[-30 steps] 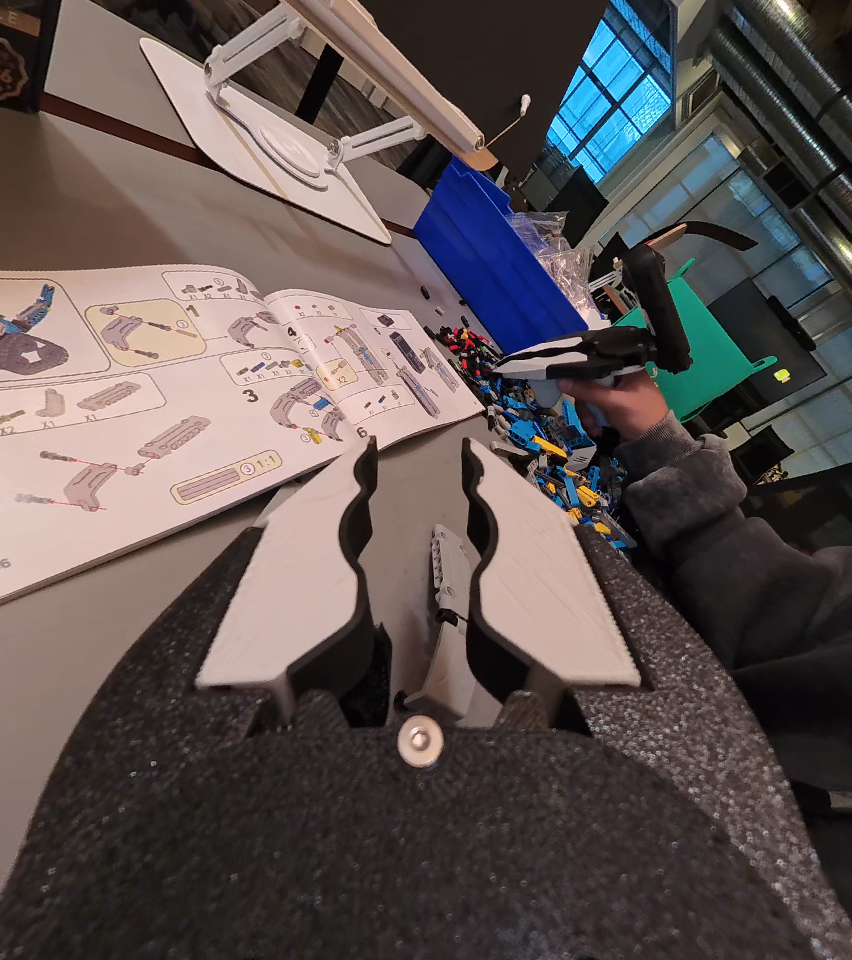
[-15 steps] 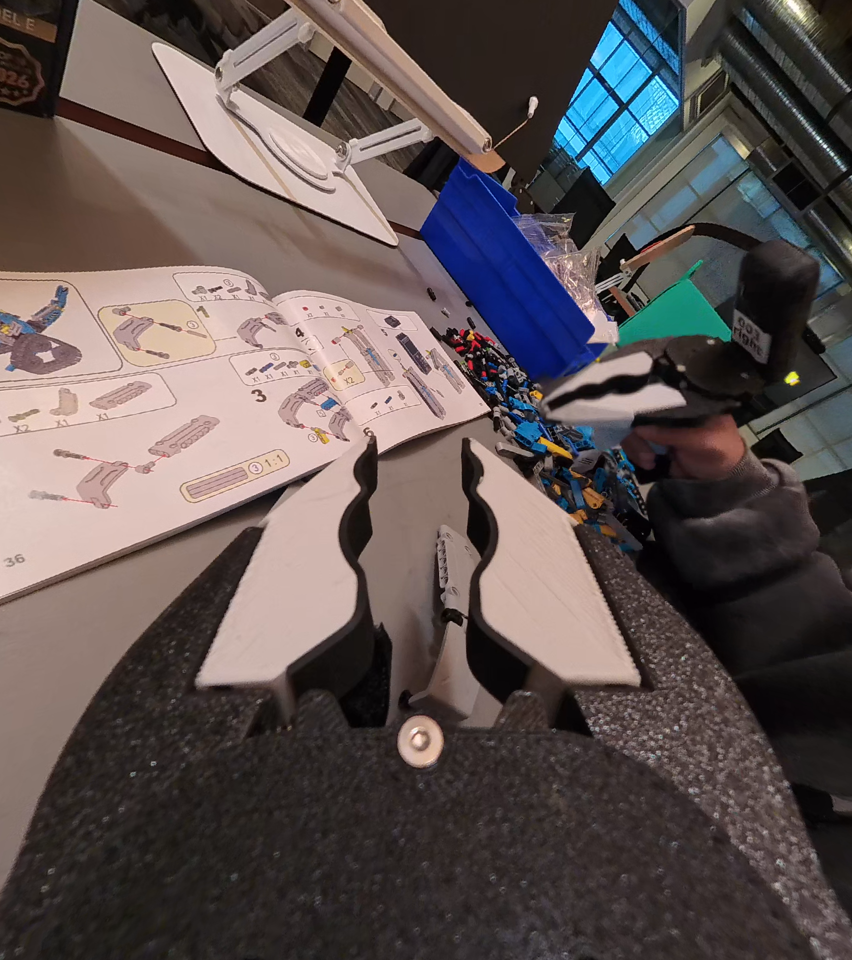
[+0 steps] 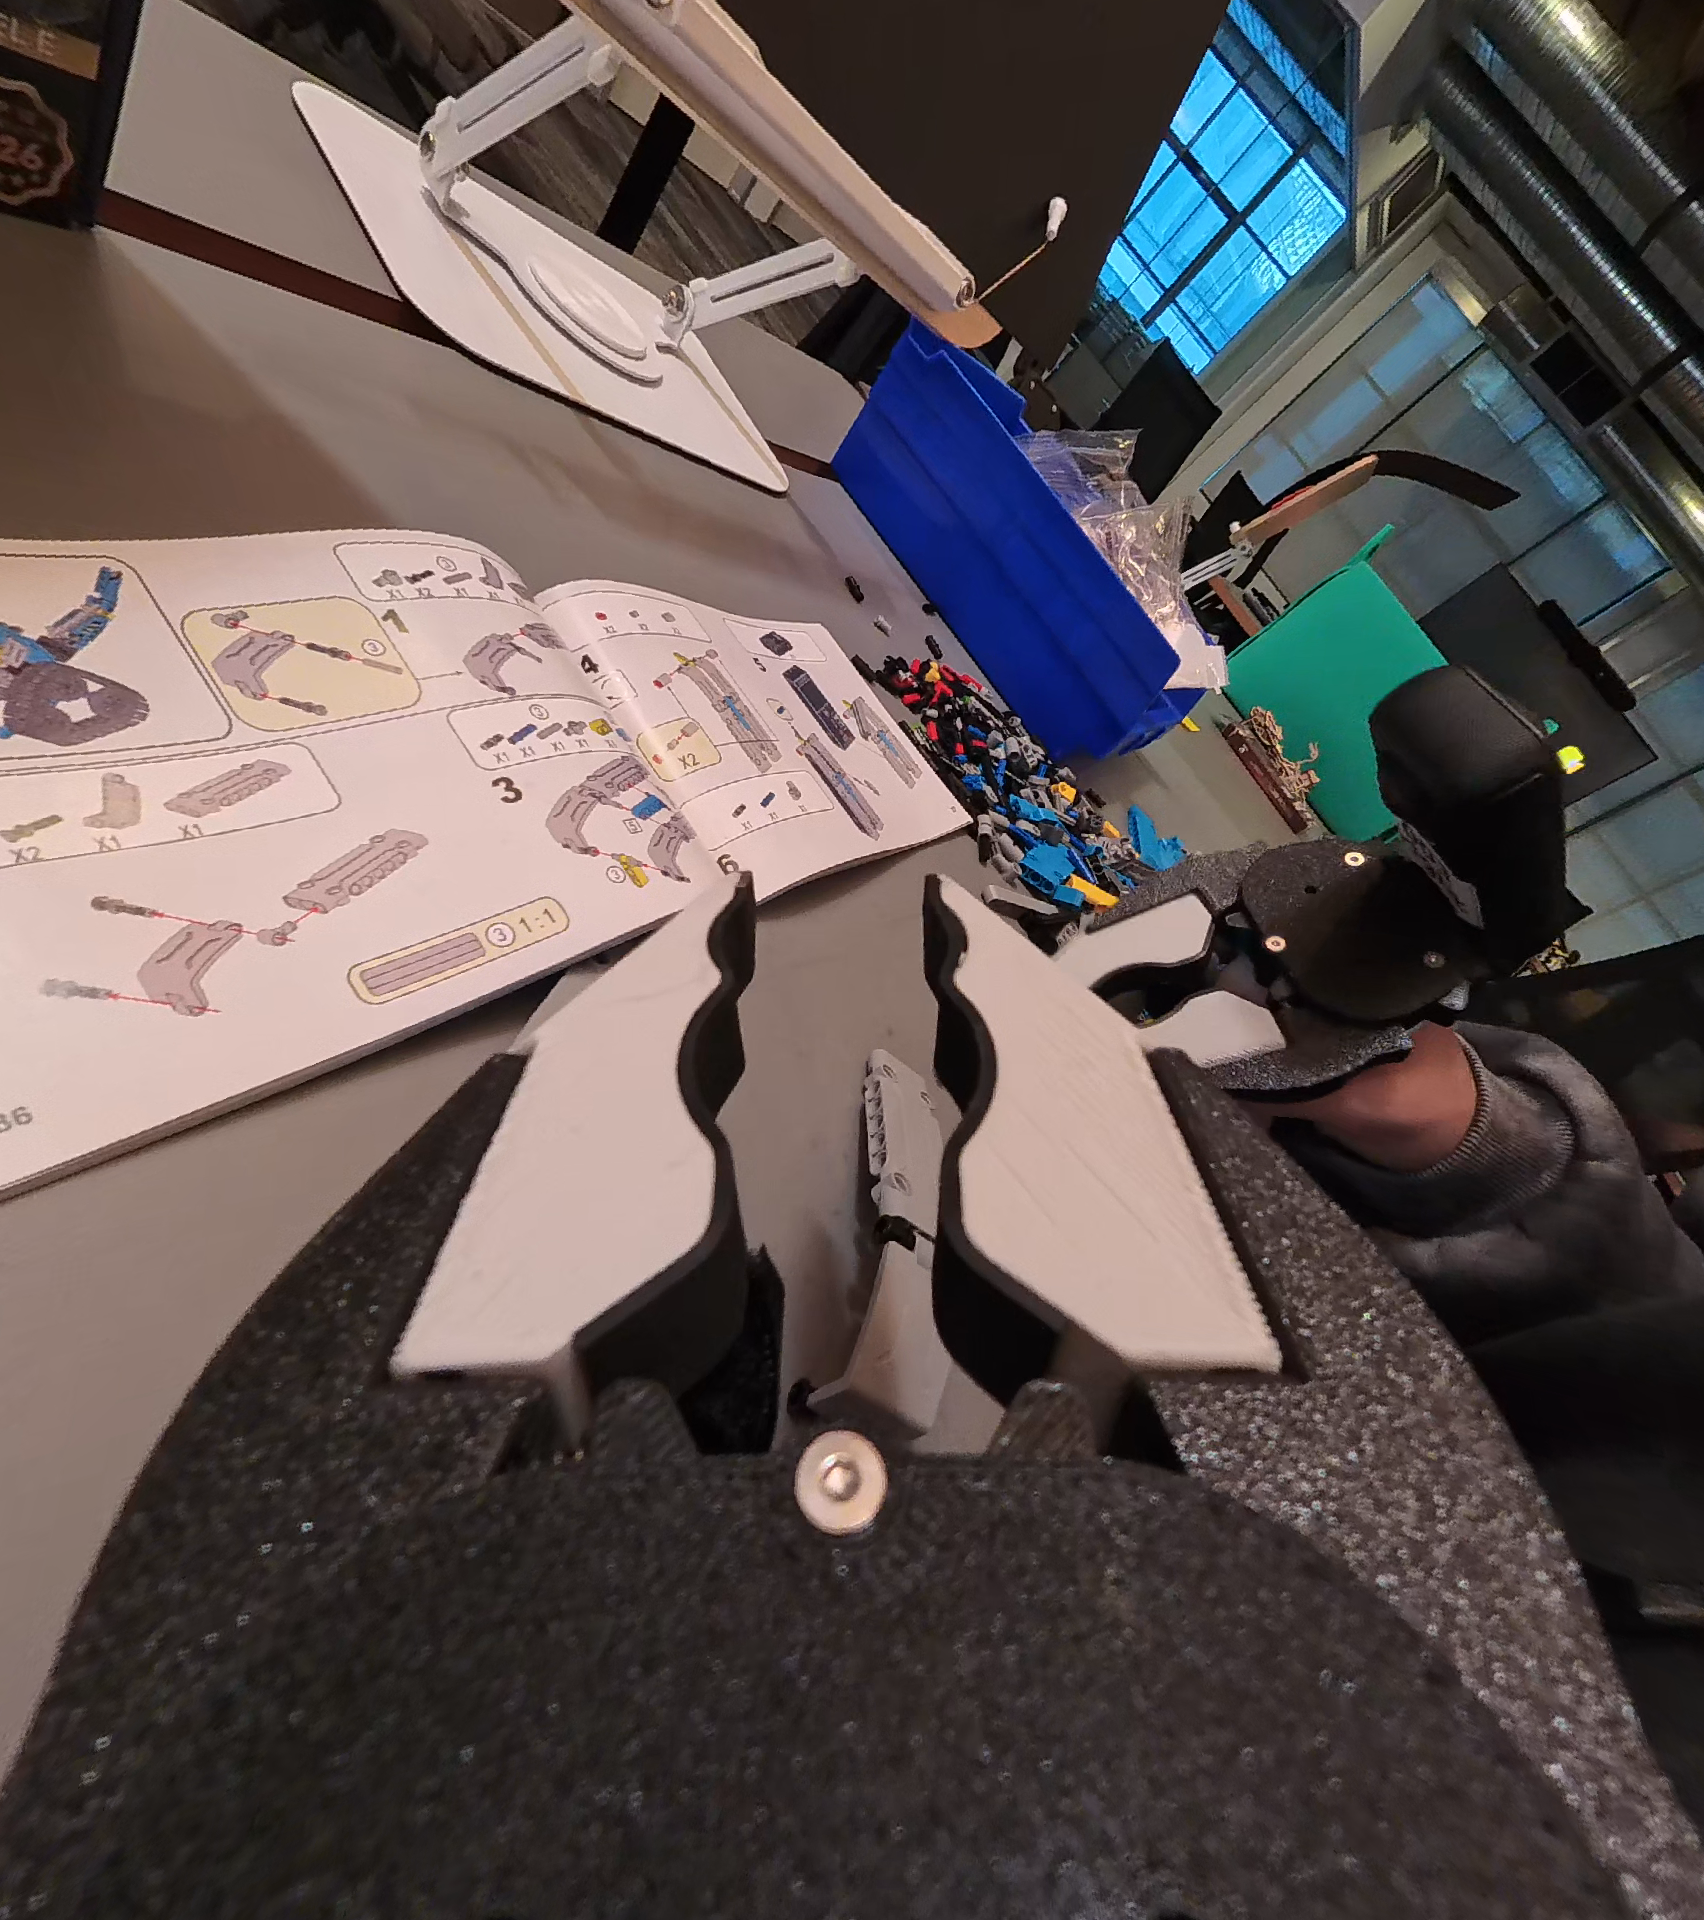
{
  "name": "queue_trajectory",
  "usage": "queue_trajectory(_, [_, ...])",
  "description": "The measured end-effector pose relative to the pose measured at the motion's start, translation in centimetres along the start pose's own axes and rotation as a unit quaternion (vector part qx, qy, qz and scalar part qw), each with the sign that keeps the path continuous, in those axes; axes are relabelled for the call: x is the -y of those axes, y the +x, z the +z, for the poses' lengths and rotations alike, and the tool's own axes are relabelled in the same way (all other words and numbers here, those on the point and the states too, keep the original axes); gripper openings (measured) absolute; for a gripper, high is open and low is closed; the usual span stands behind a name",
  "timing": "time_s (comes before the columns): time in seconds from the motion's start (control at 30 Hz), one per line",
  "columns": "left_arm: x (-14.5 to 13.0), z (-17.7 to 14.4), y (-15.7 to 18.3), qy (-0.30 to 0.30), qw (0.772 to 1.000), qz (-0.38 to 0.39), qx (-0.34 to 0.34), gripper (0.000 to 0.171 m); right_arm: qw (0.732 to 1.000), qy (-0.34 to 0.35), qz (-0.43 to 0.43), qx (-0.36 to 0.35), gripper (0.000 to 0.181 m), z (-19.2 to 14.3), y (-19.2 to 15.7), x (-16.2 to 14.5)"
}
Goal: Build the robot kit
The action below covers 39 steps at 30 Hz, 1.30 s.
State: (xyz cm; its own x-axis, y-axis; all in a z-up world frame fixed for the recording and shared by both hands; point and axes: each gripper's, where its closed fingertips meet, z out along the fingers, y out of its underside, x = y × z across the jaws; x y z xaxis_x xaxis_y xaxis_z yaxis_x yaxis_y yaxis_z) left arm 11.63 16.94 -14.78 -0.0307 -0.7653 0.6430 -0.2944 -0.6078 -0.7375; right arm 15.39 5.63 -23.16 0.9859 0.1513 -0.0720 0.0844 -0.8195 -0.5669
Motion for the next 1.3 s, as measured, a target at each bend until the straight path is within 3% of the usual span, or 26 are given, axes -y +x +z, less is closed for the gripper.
queue_trajectory(0.17, [0.0, 0.0, 0.0, -0.001, 1.0, 0.001, 0.002, 0.031, 1.0, 0.002, -0.001, 0.014, 0.007, 0.2, -0.3, -0.1])
queue_trajectory(0.27, [0.0, 0.0, -0.1, -0.001, 1.0, 0.001, 0.002, 0.031, 1.0, 0.009, -0.002, 0.02, 0.021, -0.6, -0.2, -0.2])
queue_trajectory(0.47, [0.0, 0.1, 0.1, 0.0, 1.0, -0.003, -0.004, 0.031, 0.999, 0.027, 0.026, 0.013, 0.016, -4.4, 1.5, -1.7])
queue_trajectory(0.6, [-0.1, 0.1, 0.1, -0.002, 1.0, -0.001, -0.002, 0.031, 0.998, 0.042, 0.047, 0.02, 0.015, -4.8, 0.8, -2.1])
queue_trajectory(1.03, [-0.2, 0.0, -0.8, -0.007, 0.999, 0.026, 0.035, 0.031, 0.982, 0.179, 0.058, -0.021, 0.015, -2.8, 0.3, 3.3])
queue_trajectory(1.17, [0.0, -0.3, -1.6, -0.006, 0.995, 0.066, 0.076, 0.03, 0.975, 0.213, 0.063, -0.009, 0.011, -2.7, 0.0, 3.6])
queue_trajectory(1.3, [2.1, -1.2, -2.1, 0.04, 0.981, 0.135, 0.132, 0.027, 0.969, 0.241, 0.057, -0.012, 0.013, -3.1, 0.5, 4.2])
